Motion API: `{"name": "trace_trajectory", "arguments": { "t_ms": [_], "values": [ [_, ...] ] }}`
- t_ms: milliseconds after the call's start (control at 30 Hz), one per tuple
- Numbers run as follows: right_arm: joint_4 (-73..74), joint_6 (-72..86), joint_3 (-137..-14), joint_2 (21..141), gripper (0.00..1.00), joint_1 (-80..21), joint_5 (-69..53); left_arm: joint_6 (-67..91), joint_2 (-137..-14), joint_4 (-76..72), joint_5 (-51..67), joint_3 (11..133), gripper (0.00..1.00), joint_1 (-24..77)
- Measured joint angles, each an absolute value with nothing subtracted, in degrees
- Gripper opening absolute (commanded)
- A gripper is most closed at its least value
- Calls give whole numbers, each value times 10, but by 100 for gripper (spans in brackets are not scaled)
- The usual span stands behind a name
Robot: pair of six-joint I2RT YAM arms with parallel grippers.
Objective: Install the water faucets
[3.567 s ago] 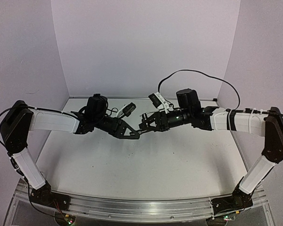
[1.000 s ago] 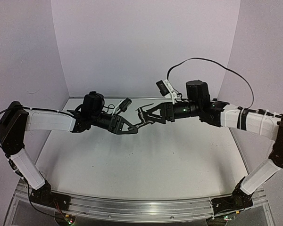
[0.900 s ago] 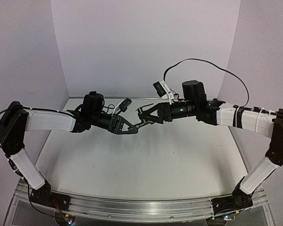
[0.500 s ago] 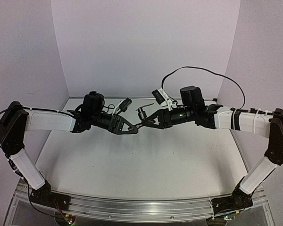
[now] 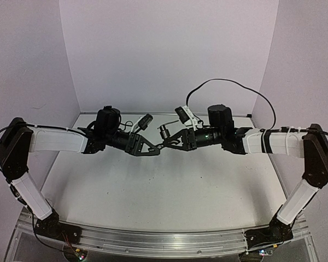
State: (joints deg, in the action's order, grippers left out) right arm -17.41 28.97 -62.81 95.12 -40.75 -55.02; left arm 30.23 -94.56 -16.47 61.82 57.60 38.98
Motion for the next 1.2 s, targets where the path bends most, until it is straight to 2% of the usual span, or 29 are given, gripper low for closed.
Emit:
{"name": "trace_trajectory", "arguments": {
  "t_ms": [267, 400, 533, 667, 800, 933, 1000, 1100, 1200],
  "values": [
    [-198, 305, -625, 957, 32, -407, -552, 302, -946, -166, 622, 576, 0, 390],
    [-213, 316, -621, 957, 38, -407, -552, 302, -946, -166, 623, 576, 0, 390],
    [-231, 330, -620, 959, 38, -407, -554, 302, -945, -169, 623, 576, 0, 389],
    [-245, 338, -620, 966, 28, -407, -555, 302, -945, -170, 623, 576, 0, 389],
    [-250, 344, -620, 970, 1, -407, -554, 304, -945, -170, 625, 576, 0, 389],
    [-260, 338, -619, 971, 0, -407, -552, 306, -945, -170, 631, 576, 2, 387],
    [-264, 339, -615, 971, 0, -408, -547, 307, -945, -170, 630, 576, 19, 387],
    [-276, 337, -601, 968, 0, -408, -530, 310, -945, -168, 620, 575, 54, 387],
    [-273, 330, -577, 953, 0, -408, -495, 318, -937, -170, 597, 561, 75, 387]
  ]
}}
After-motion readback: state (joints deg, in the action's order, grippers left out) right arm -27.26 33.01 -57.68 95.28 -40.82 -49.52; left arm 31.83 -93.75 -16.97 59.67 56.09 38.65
